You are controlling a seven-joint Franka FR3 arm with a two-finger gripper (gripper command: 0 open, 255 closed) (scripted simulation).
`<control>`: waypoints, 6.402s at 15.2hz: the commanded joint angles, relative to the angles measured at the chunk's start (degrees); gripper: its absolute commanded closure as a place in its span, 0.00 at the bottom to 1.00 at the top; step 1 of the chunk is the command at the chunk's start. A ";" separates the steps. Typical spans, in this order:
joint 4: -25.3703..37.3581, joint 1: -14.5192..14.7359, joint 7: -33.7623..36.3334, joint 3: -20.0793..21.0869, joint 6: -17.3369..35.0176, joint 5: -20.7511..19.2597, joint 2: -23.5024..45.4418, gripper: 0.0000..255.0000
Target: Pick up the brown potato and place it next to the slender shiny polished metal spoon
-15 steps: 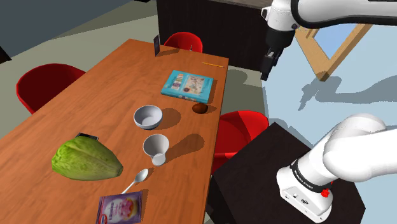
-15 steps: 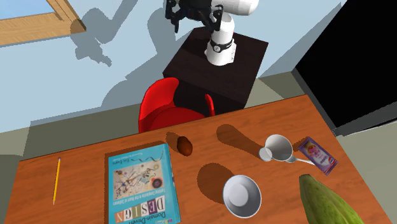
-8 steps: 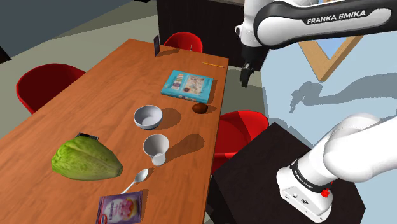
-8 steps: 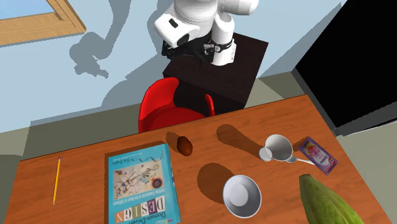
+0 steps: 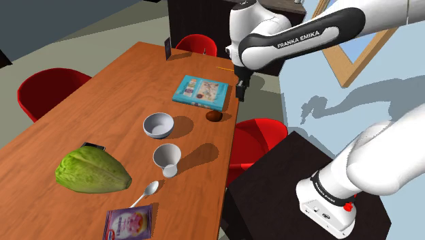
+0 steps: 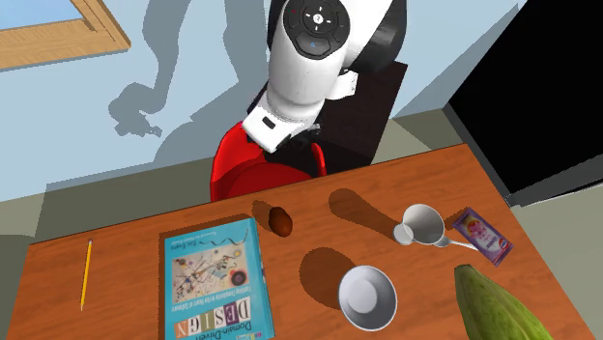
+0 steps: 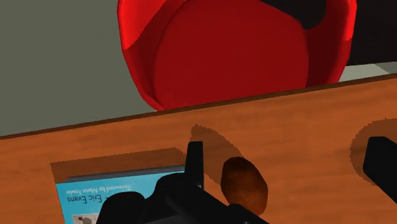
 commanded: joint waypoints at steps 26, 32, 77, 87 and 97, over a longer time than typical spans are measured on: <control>23.41 3.64 -0.54 -0.29 13.48 -12.68 41.61 0.00; 23.42 3.65 -0.54 -0.29 13.47 -12.68 41.60 0.00; 14.30 8.45 3.35 6.49 0.41 -5.78 21.28 1.00; 9.57 15.66 14.73 12.64 -1.18 -2.08 17.71 1.00; 11.30 23.35 26.52 18.69 -3.91 1.00 19.07 1.00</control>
